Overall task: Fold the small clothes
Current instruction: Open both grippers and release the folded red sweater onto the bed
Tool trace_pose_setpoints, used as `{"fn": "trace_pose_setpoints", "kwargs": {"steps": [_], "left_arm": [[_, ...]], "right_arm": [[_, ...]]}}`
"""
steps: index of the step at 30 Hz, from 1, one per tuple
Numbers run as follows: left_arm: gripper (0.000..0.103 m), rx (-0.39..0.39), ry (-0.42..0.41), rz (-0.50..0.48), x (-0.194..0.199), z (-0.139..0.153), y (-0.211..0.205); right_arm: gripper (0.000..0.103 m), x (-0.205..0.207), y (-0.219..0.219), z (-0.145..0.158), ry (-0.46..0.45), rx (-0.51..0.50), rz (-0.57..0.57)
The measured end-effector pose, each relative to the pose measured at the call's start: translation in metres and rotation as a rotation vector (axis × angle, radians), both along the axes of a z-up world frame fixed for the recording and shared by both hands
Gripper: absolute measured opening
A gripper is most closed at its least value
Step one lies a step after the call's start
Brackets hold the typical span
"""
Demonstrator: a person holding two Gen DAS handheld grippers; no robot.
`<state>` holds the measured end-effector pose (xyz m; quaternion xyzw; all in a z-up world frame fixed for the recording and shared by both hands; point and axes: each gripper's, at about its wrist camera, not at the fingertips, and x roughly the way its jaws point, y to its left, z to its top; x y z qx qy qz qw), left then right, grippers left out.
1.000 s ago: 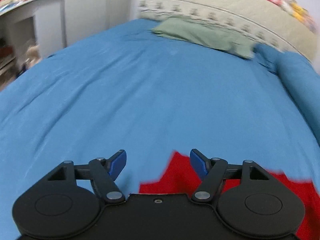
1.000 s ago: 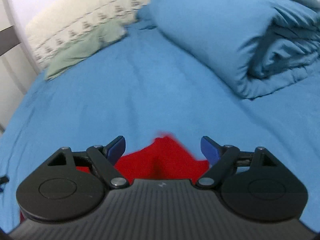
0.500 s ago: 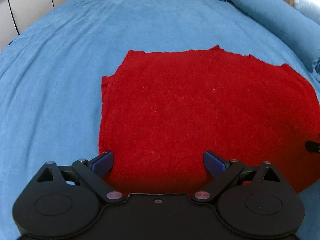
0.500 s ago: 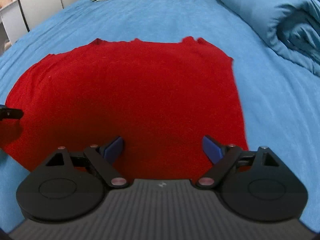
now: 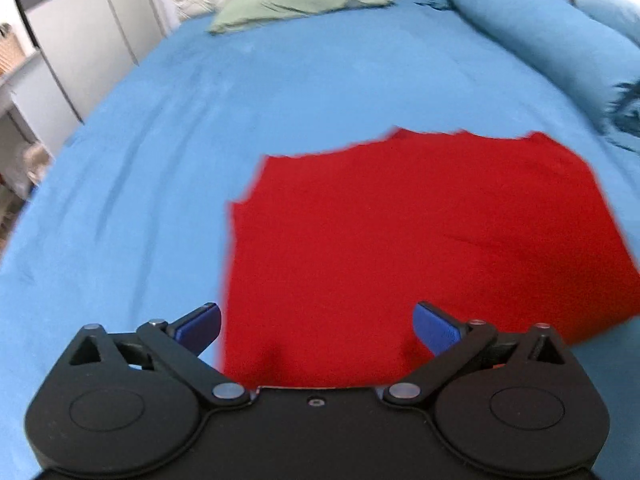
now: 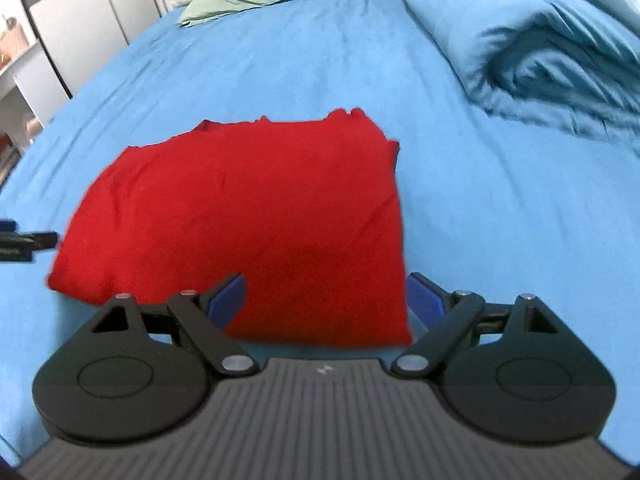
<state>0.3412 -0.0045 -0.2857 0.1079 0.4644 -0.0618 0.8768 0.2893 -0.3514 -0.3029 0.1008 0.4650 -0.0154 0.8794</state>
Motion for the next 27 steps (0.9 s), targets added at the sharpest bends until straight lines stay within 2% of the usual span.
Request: {"fn": "trace_pose_setpoints", "kwargs": {"steps": [6,11,14,17,21,25,27], "left_arm": [[0.103,-0.062,0.071,0.01,-0.014,-0.015,-0.043],[0.103,-0.111,0.097,0.012,-0.007,-0.028,-0.061],[0.103,-0.113,0.093,0.004,-0.002,-0.033,-0.068],[0.103,-0.109,0.097,0.015,0.007,-0.04,-0.073],[0.103,-0.112,0.106,0.05,0.022,-0.041,-0.075],[0.103,-0.139,0.104,0.088,0.042,-0.044,-0.07],[0.103,-0.15,0.102,0.103,0.052,-0.047,-0.068]], "right_arm": [[0.095,-0.022,-0.008,-0.043,0.072,0.104,-0.245],[0.085,-0.029,-0.038,-0.08,0.013,0.337,-0.488],[0.079,-0.023,-0.043,-0.093,-0.02,0.384,-0.508],[0.078,-0.013,-0.045,-0.099,-0.034,0.374,-0.489],[0.076,-0.011,-0.054,-0.103,-0.06,0.428,-0.52],[0.064,-0.006,-0.06,-0.1,-0.053,0.438,-0.496],[0.061,-0.005,-0.061,-0.098,-0.052,0.481,-0.491]]}}
